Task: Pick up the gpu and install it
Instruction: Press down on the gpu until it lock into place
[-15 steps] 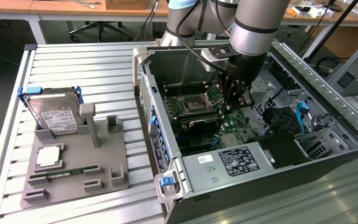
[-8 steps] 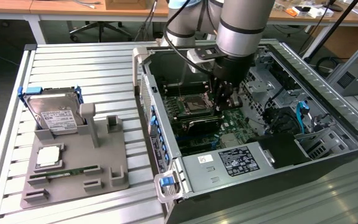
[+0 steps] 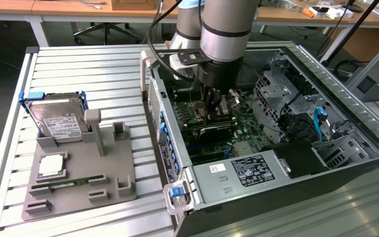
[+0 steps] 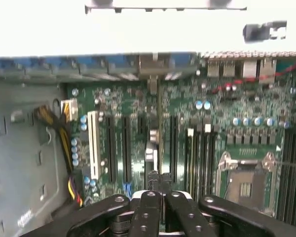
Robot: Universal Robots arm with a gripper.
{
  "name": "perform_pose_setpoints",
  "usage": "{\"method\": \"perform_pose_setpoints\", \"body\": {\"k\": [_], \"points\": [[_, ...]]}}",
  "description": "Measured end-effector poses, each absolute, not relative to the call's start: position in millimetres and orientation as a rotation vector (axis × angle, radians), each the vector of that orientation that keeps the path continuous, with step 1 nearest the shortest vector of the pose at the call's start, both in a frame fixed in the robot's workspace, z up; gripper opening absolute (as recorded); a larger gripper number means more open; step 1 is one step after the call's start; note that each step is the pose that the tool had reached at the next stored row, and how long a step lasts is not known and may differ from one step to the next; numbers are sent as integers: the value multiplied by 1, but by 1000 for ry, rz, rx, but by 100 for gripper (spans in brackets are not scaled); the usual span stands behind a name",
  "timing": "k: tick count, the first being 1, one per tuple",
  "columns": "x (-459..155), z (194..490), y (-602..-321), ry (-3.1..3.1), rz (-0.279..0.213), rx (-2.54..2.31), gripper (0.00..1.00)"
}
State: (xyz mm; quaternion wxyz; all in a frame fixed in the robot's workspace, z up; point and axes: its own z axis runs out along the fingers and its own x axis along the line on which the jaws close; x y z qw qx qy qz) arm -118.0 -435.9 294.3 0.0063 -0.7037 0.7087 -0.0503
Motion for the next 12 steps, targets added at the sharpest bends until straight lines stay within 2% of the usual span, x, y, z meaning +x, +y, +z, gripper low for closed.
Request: {"method": "perform_pose_setpoints", "body": {"k": [12], "points": [[-146,282,-436,2214,-151,-2198,11]]}}
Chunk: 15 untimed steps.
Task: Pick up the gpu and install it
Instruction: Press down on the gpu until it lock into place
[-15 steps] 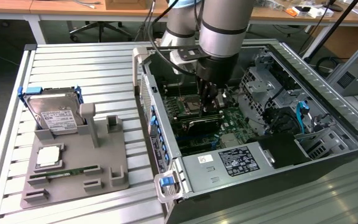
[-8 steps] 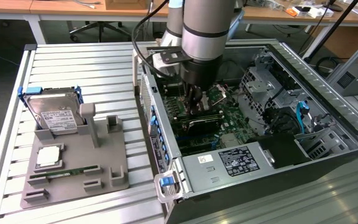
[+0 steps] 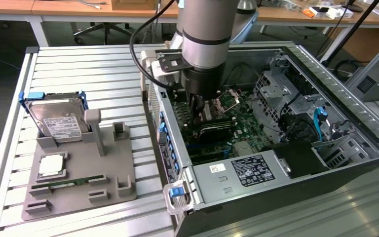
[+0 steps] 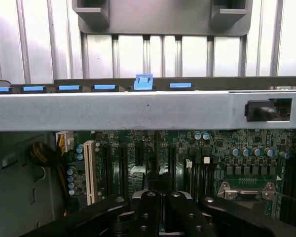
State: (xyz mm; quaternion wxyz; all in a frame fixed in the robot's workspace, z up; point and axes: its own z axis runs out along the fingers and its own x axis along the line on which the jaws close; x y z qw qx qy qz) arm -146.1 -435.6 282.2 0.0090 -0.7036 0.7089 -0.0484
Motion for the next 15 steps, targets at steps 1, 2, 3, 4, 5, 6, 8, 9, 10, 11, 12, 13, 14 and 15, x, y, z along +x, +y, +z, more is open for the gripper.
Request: {"method": "perform_pose_setpoints", "body": {"k": [1,2,3,4,5,6,8,9,10,11,12,13,14,15], "points": [[-146,281,-436,2214,-151,-2198,11],[-147,280,-436,2214,-151,-2198,11],[-147,279,-436,2214,-151,-2198,11],[-148,278,-436,2214,-151,-2198,11],[-148,277,-436,2214,-151,-2198,11],[-149,277,-436,2215,-151,-2199,11],[-150,275,-436,2215,-151,-2198,11],[-150,275,-436,2215,-151,-2198,11],[-150,274,-436,2214,-151,-2198,11],[-151,274,-436,2214,-151,-2198,11],[-151,273,-436,2214,-151,-2198,11],[-151,273,-436,2214,-151,-2198,11],[-151,273,-436,2214,-150,-2198,11],[-152,272,-436,2214,-149,-2198,11]]}}
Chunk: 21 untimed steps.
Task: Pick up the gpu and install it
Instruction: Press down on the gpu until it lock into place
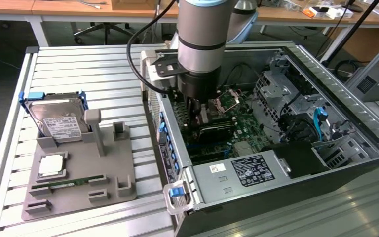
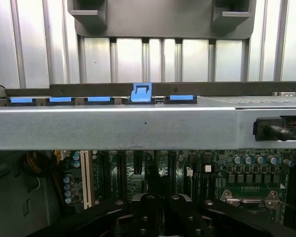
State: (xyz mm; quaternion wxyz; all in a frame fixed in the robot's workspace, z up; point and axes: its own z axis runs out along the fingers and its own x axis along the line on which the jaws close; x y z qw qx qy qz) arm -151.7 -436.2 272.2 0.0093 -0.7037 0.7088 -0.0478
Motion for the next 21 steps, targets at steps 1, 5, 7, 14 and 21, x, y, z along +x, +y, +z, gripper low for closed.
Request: {"method": "perform_pose_setpoints", "body": {"k": [1,5,7,14,21], "points": [[-152,272,-437,2213,-148,-2197,11],[-152,272,-443,2207,-136,-2193,11],[-152,275,-443,2204,-134,-2190,11],[-153,294,-442,2203,-134,-2191,11],[-153,288,-434,2201,-126,-2189,11]]}}
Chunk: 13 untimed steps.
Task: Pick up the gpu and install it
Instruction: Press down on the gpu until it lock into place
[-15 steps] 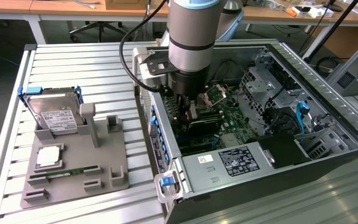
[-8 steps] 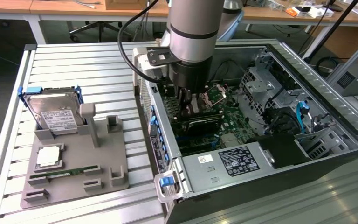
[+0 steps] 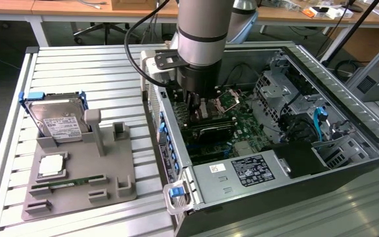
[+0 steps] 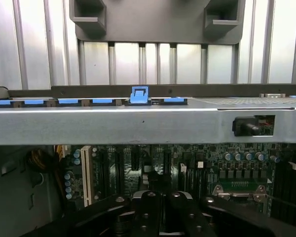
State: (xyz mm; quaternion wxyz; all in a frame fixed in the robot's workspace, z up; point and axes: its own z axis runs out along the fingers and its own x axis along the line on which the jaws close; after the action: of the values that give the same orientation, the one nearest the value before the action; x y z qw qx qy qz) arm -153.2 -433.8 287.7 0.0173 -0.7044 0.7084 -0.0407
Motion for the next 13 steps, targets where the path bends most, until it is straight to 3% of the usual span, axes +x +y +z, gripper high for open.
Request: {"method": "perform_pose_setpoints", "body": {"k": [13], "points": [[-153,274,-432,2201,-124,-2189,11]]}}
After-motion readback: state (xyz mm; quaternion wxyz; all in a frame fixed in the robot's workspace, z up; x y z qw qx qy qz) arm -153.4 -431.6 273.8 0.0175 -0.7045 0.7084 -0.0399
